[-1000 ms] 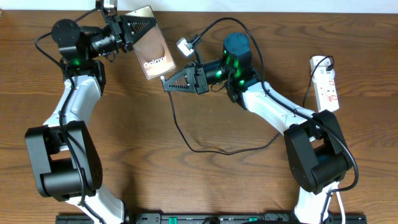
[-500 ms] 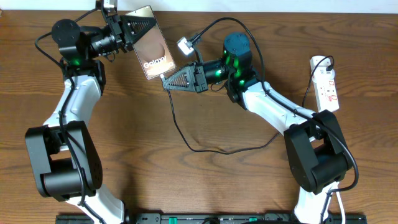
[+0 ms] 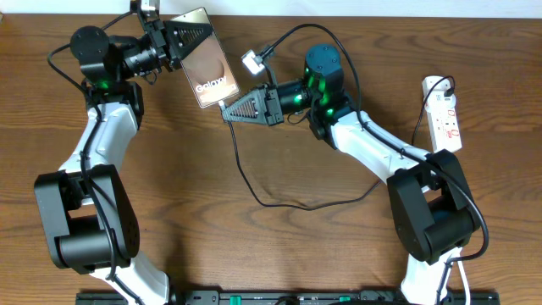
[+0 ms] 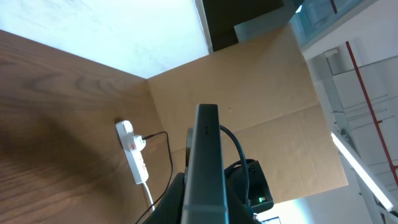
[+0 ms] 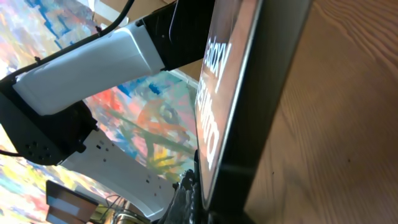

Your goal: Plug charger to phone and switch on socket

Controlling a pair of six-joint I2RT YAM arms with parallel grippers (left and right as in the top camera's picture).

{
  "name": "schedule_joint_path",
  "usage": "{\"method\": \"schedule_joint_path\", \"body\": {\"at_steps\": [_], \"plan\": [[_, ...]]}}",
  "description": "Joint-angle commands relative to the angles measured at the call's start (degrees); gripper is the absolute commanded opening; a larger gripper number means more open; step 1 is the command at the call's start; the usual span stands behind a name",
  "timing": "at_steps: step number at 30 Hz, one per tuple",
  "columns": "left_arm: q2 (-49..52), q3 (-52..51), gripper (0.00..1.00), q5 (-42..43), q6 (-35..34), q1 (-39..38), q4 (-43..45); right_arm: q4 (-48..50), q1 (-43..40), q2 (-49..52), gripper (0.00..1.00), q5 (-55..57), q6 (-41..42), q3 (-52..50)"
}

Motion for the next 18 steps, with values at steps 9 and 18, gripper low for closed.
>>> {"method": "schedule_joint_path", "body": {"at_steps": [9,18], "plan": [[-1.6,0.9,0.07,0.3,-0.2,0.0,0.7,-0.9,-0.5,0.2,0.01,1.6,0.8,0.7],[-1.6,0.9,0.07,1.0,-0.1,0.0,0.7,-0.9,-0.4,0.2,0.01,2.2,1.2,0.7]]}}
